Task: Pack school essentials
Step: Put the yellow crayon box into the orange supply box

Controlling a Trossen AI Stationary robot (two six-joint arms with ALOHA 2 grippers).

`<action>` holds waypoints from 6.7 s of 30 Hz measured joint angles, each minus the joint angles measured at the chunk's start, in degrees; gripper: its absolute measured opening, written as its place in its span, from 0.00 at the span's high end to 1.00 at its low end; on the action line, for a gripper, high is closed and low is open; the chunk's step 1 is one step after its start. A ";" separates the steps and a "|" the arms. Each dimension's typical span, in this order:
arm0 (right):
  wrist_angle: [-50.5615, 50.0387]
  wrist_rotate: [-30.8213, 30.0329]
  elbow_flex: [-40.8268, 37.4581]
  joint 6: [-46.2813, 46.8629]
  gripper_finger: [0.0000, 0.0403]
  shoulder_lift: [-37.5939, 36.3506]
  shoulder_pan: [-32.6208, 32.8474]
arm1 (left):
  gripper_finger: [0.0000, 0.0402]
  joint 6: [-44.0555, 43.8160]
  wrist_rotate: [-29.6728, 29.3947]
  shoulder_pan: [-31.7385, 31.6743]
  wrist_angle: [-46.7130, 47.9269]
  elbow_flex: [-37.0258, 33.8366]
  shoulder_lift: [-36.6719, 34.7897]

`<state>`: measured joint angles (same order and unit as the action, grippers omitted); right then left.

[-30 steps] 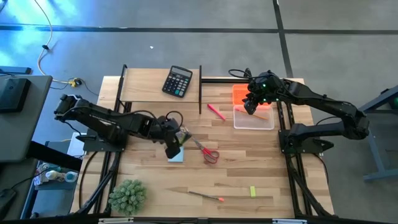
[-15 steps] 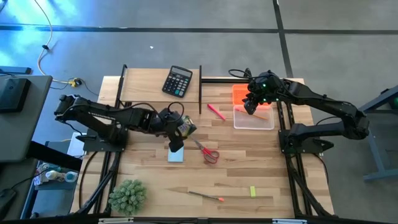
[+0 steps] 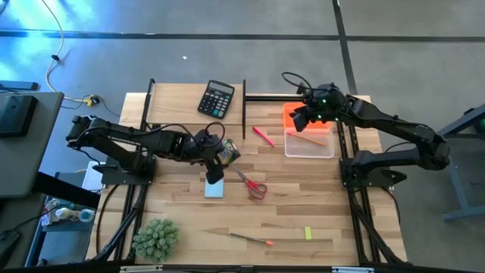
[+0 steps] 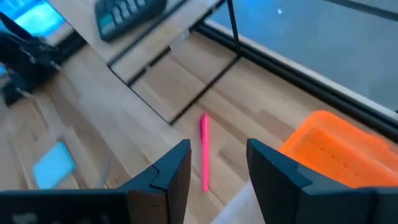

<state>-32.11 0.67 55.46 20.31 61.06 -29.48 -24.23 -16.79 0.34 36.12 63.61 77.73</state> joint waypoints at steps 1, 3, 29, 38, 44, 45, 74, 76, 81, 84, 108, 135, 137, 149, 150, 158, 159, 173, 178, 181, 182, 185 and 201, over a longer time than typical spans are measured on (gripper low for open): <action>0.54 1.00 0.00 0.68 0.64 0.00 0.13 | 0.18 0.00 -0.41 0.00 0.00 0.00 0.00; 2.02 3.62 0.00 2.90 0.64 0.00 0.44 | 0.18 -0.02 -0.62 0.00 0.00 0.00 0.00; 45.23 1.74 0.00 30.69 0.64 0.07 20.65 | 0.18 12.38 -0.34 0.11 0.01 0.00 0.00; 44.53 -5.63 3.90 27.75 0.64 3.93 28.20 | 0.18 15.73 -0.34 0.13 0.07 0.02 0.00; 30.83 -5.44 12.22 23.17 0.64 8.95 29.13 | 0.18 16.39 -0.38 0.13 0.28 0.02 0.00; 28.56 -6.07 13.03 23.71 0.64 9.51 29.11 | 0.18 16.60 -0.41 0.13 0.36 0.02 0.00; 30.85 0.27 14.86 42.72 0.35 30.28 29.45 | 0.18 27.46 -4.38 1.66 0.13 0.02 0.00; 31.07 0.21 14.86 43.87 0.35 30.87 29.47 | 0.18 27.48 -4.23 1.65 0.30 0.00 0.06; 30.72 0.00 14.86 45.27 0.35 31.52 29.37 | 0.18 27.48 -4.47 1.66 0.34 -0.02 0.07; 30.63 0.28 14.86 45.40 0.35 31.41 28.95 | 0.18 27.48 -4.77 1.66 0.37 -0.02 0.07; 26.21 -1.62 14.75 43.72 0.35 28.28 26.50 | 0.18 27.26 -7.93 1.62 -0.37 0.02 0.00; 26.52 -1.73 14.75 42.82 0.48 28.68 26.50 | 0.18 27.48 -10.06 -0.46 -8.96 0.02 0.26; 26.52 -1.71 14.75 42.78 0.53 28.68 26.50 | 0.18 27.48 -10.03 -0.46 -8.96 0.02 0.26; 26.59 -1.60 14.86 42.74 0.67 28.61 26.50 | 0.18 28.47 -8.91 -0.48 -10.36 -0.02 0.28; 26.59 -1.60 14.86 42.72 0.67 28.61 26.50 | 0.18 28.48 -8.90 -0.48 -10.46 -0.02 0.28; 26.52 -1.60 14.86 42.66 0.67 28.61 26.50 | 0.18 28.33 -8.72 -0.46 -10.54 -0.02 0.28; 26.50 -1.60 14.86 42.63 0.67 28.61 26.50 | 0.18 28.35 -8.62 -0.46 -10.57 -0.02 0.28; 26.34 -1.95 14.86 42.53 0.67 28.65 26.25 | 0.18 26.27 -4.63 -3.24 -10.23 -0.02 0.28; 26.13 -1.65 14.82 42.80 0.67 28.65 25.97 | 0.18 26.81 -1.59 -3.52 -10.43 -0.02 0.28; 26.15 -1.52 14.82 42.98 0.67 28.65 25.96 | 0.18 26.82 -1.56 -3.50 -10.43 -0.02 0.28; 26.12 -1.53 14.82 43.39 0.67 28.65 25.93 | 0.18 26.87 -1.54 -3.52 -10.46 -0.02 0.28; 25.75 -1.53 14.82 43.79 0.67 28.65 25.95 | 0.18 27.42 -0.48 -3.82 -10.61 -0.02 0.28; 25.43 -1.95 14.75 43.93 0.67 28.65 25.73 | 0.13 25.95 -1.27 -5.16 -11.47 -0.02 0.26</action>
<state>-6.68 -1.28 70.22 64.24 89.71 -3.75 1.71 -18.06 -4.82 24.64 63.59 78.00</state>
